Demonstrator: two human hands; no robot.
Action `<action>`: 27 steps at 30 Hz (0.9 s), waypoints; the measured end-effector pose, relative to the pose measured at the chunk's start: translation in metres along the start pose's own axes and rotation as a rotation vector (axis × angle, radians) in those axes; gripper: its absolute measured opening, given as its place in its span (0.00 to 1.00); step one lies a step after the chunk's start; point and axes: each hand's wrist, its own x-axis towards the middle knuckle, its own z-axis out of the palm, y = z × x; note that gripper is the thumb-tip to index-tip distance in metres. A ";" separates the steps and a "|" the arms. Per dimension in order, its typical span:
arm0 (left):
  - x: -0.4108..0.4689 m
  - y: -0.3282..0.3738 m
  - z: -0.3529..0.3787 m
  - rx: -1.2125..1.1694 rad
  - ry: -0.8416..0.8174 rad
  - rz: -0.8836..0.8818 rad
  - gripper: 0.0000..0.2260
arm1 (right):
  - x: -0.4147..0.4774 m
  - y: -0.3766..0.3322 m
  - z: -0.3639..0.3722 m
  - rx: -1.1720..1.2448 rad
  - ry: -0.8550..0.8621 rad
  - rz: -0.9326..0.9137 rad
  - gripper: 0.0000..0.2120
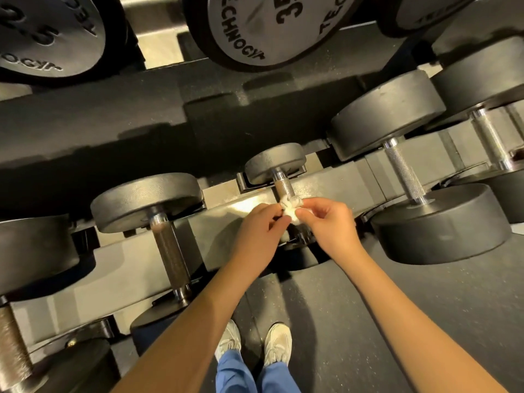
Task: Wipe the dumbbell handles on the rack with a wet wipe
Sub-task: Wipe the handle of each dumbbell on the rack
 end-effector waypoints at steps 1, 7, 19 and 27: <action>0.000 0.001 0.004 -0.025 0.014 -0.001 0.08 | -0.001 0.001 0.002 0.003 -0.026 -0.003 0.06; 0.013 0.000 0.009 0.093 0.156 -0.019 0.08 | -0.002 -0.002 0.001 0.125 -0.118 0.066 0.16; 0.057 -0.008 0.029 -0.020 0.526 -0.043 0.05 | 0.002 0.043 0.003 -0.361 0.103 -0.137 0.17; 0.042 -0.018 0.037 0.087 0.333 -0.049 0.12 | 0.006 0.042 0.009 -0.437 0.110 -0.170 0.27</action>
